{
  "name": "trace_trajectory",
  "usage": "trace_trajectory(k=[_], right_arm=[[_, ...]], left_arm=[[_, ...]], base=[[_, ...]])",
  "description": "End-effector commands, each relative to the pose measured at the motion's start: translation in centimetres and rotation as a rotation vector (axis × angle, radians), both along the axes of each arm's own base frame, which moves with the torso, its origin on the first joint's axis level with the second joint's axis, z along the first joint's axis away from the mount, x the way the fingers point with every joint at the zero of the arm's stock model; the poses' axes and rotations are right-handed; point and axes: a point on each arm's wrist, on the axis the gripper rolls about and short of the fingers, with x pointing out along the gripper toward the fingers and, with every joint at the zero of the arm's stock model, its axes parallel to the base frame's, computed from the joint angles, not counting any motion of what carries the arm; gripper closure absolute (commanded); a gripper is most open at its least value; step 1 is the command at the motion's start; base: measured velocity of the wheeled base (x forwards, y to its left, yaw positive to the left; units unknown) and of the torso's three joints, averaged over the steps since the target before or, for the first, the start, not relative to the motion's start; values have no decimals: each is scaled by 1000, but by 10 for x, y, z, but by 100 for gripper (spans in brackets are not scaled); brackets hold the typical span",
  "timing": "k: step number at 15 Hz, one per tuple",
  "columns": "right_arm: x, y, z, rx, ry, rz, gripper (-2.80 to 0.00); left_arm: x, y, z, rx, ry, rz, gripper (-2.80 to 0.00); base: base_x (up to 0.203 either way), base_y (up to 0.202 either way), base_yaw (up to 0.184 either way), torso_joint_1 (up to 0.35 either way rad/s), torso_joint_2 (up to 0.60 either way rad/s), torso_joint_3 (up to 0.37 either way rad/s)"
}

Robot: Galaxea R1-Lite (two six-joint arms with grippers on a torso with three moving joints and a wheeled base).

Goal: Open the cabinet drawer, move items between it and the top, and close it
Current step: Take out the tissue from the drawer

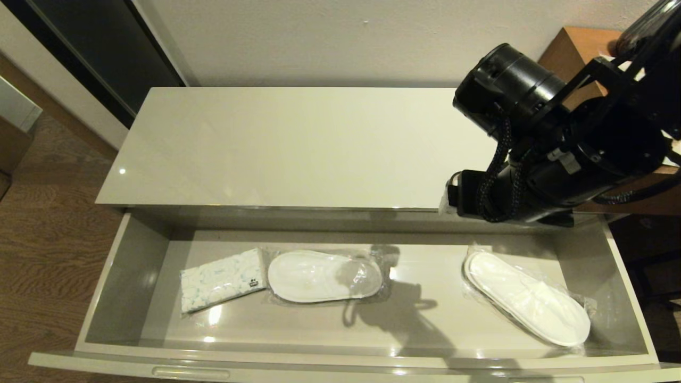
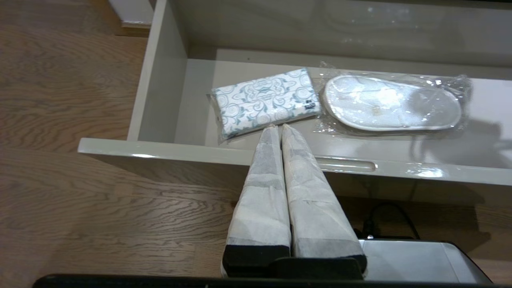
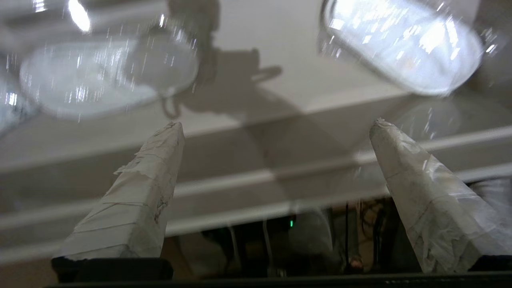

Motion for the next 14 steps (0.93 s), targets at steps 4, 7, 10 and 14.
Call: trace_trajectory(k=[4, 7, 10, 14], right_arm=[[-44, 4, 9, 53, 15, 83, -280], [-52, 9, 10, 78, 39, 133, -280], [-68, 24, 10, 87, 43, 218, -280], [-76, 28, -7, 79, 113, 267, -280]], left_arm=[[0, 0, 0, 0, 0, 2, 0], [0, 0, 0, 0, 2, 2, 0], [0, 0, 0, 0, 2, 2, 0], [0, 0, 0, 0, 2, 2, 0]], base=[[0, 0, 0, 0, 0, 0], [0, 0, 0, 0, 0, 0], [0, 0, 0, 0, 0, 0], [0, 0, 0, 0, 0, 0]])
